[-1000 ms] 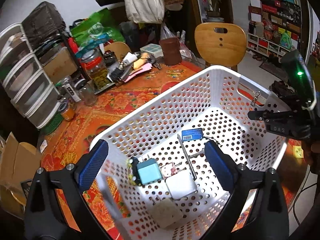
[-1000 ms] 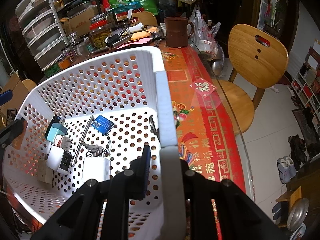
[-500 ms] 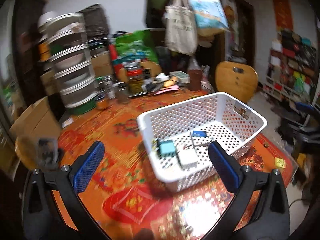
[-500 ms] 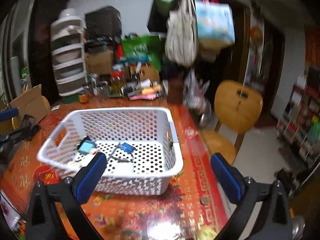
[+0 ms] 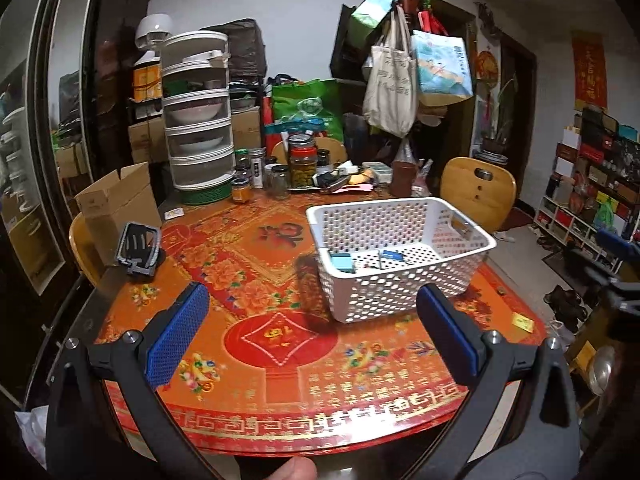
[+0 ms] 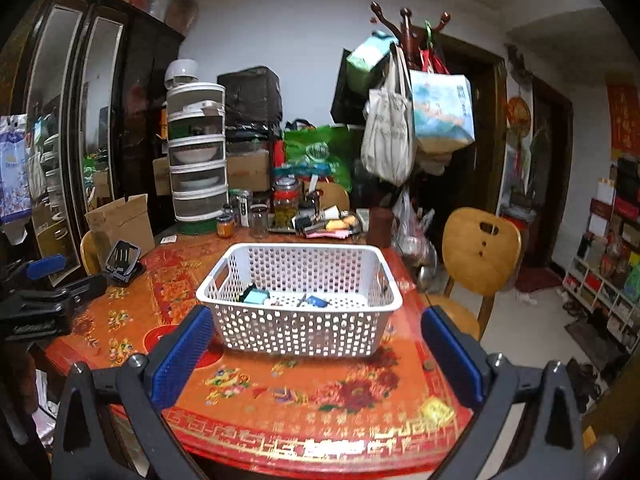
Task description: Organize rigid objects
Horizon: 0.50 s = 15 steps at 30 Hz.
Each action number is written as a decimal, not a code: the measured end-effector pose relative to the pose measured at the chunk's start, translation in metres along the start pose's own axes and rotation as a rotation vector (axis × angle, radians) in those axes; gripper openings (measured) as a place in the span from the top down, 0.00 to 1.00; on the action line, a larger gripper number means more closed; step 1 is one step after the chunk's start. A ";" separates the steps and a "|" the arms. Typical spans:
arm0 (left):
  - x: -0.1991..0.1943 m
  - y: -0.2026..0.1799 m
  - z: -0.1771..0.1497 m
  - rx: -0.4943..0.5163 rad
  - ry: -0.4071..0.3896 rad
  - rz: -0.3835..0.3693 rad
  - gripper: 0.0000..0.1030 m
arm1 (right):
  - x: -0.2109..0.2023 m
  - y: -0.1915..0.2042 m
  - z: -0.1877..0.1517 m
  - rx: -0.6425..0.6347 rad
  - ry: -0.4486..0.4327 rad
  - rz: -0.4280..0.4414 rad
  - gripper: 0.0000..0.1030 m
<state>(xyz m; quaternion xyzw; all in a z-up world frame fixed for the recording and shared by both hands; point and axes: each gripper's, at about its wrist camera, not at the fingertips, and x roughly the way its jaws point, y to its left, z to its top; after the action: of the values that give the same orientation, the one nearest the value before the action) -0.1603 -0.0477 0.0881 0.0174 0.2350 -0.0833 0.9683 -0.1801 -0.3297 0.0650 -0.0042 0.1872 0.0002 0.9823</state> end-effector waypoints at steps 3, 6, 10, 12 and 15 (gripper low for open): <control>0.007 -0.013 -0.002 0.012 0.032 -0.015 0.01 | 0.011 -0.003 -0.005 0.012 0.032 -0.010 0.00; 0.024 -0.024 -0.007 0.021 0.076 -0.029 0.01 | 0.026 -0.001 -0.013 0.008 0.083 -0.012 0.00; 0.038 -0.031 -0.010 0.032 0.096 -0.019 0.01 | 0.039 -0.004 -0.021 0.014 0.119 -0.006 0.00; 0.040 -0.033 -0.010 0.028 0.099 -0.022 0.01 | 0.041 -0.006 -0.023 0.017 0.121 -0.007 0.00; 0.044 -0.032 -0.010 0.024 0.097 -0.014 0.01 | 0.040 -0.007 -0.025 0.020 0.119 -0.010 0.00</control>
<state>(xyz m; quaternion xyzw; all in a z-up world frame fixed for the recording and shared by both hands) -0.1315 -0.0850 0.0592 0.0315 0.2809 -0.0921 0.9548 -0.1518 -0.3366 0.0274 0.0049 0.2453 -0.0070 0.9694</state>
